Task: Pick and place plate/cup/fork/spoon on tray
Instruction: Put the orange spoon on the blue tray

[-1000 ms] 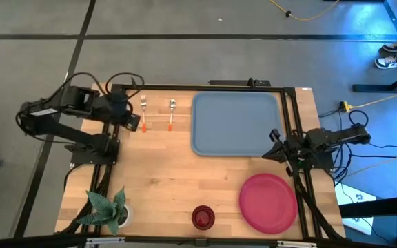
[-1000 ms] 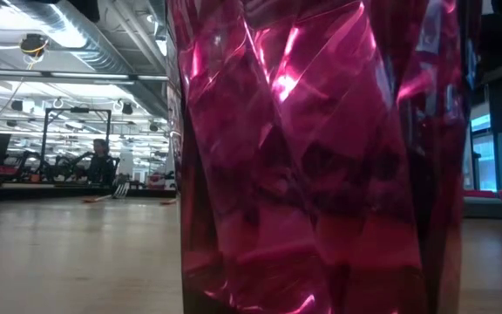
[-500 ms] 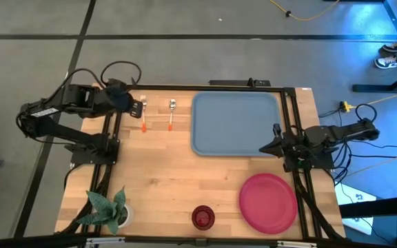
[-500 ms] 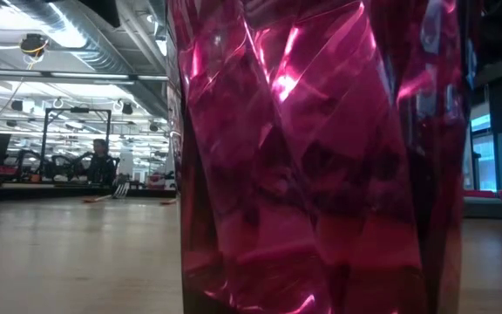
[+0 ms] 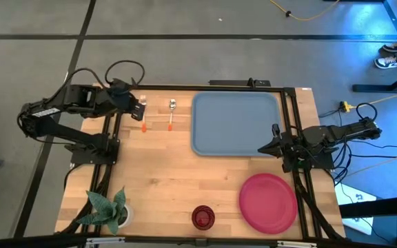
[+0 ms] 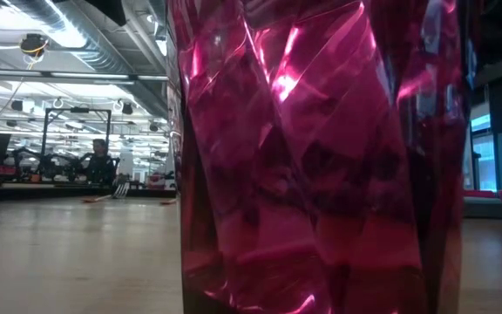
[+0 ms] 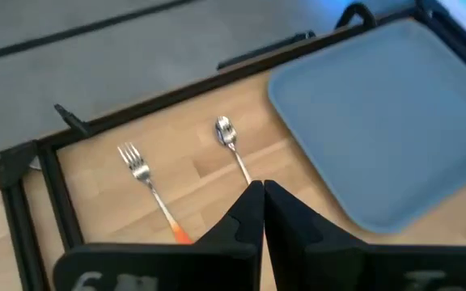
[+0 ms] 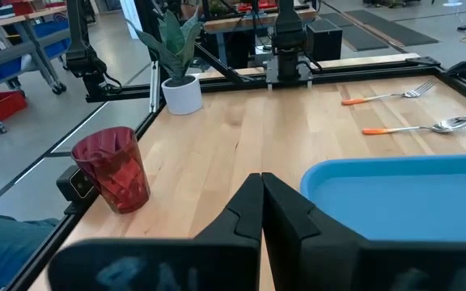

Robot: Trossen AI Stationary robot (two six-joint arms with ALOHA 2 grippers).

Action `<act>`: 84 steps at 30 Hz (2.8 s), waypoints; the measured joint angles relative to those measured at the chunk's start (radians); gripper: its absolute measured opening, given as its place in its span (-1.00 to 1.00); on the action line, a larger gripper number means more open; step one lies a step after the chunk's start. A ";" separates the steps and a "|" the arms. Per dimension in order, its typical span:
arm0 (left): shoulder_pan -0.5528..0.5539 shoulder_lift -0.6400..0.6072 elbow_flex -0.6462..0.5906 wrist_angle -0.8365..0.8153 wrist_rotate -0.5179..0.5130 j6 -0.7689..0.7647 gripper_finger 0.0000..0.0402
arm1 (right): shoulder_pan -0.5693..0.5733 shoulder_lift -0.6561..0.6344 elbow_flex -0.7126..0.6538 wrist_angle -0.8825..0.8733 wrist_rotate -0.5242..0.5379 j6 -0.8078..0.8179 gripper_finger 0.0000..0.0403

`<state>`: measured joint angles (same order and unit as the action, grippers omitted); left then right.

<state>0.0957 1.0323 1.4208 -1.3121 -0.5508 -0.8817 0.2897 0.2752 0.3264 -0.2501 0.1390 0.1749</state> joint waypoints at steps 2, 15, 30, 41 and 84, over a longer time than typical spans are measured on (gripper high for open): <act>0.016 0.018 0.000 -0.001 0.024 -0.024 -0.90 | 0.000 0.000 0.000 0.000 0.000 0.000 -0.96; 0.236 0.212 0.000 -0.033 0.177 -0.032 -0.61 | 0.000 0.000 0.000 -0.001 0.000 0.003 -0.96; 0.347 0.563 0.000 0.108 0.307 -0.075 -0.62 | 0.000 0.000 0.000 0.000 0.000 0.007 -0.96; 0.360 0.768 0.000 0.293 0.300 -0.024 -0.62 | 0.000 -0.001 0.000 0.017 0.000 0.007 -0.96; 0.457 0.966 0.000 0.423 0.352 0.130 -0.61 | 0.000 -0.001 0.000 0.020 0.000 0.056 -0.96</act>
<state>0.5526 1.9987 1.4204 -0.8888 -0.1989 -0.7517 0.2898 0.2745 0.3260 -0.2298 0.1387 0.2313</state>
